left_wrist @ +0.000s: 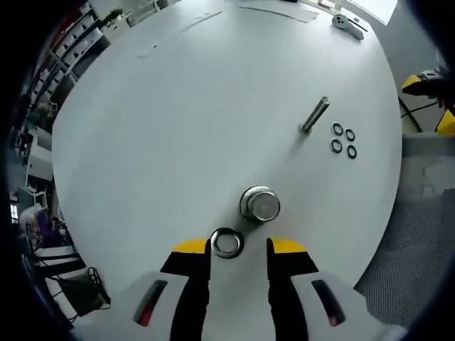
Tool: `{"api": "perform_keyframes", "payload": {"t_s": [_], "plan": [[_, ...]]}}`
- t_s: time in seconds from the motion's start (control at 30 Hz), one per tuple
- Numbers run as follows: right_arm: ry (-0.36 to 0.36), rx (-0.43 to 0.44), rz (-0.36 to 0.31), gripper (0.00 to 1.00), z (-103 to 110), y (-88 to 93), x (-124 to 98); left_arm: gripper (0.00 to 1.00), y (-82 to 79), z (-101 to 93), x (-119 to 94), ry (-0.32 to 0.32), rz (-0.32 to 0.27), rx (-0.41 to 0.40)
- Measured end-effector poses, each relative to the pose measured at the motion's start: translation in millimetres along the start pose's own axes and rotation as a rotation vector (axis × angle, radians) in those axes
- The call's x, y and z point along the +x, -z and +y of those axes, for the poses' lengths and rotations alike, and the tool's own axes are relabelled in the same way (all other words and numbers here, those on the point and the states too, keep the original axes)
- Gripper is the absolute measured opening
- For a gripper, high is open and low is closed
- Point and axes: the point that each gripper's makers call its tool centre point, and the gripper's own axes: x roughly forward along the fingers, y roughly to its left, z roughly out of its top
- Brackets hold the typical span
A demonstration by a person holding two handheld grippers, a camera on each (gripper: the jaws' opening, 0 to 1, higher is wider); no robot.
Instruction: Place the washer onto the threaded stud by aligning its center hole with the stud, sliding it down to the base, and recovering from edge contact or off-axis alignment until the washer reaches the visible bottom stop.
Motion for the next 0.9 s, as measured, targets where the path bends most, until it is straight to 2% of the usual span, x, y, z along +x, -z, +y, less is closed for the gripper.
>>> {"api": "perform_keyframes", "payload": {"t_s": [0.07,0.13,0.9], "plan": [[0.001,-0.001,0.000,0.52,0,0.1,0,0.30,6.4,7.0,4,-0.003,0.007,-0.004],[-0.001,0.000,0.000,0.52,0,0.4,0,0.30,8.2,4.9,1,-0.002,0.013,-0.013],[0.006,0.014,-0.011,0.52,-3,-0.9,-1,0.30,14.3,5.5,14,-0.005,0.021,-0.034]]}}
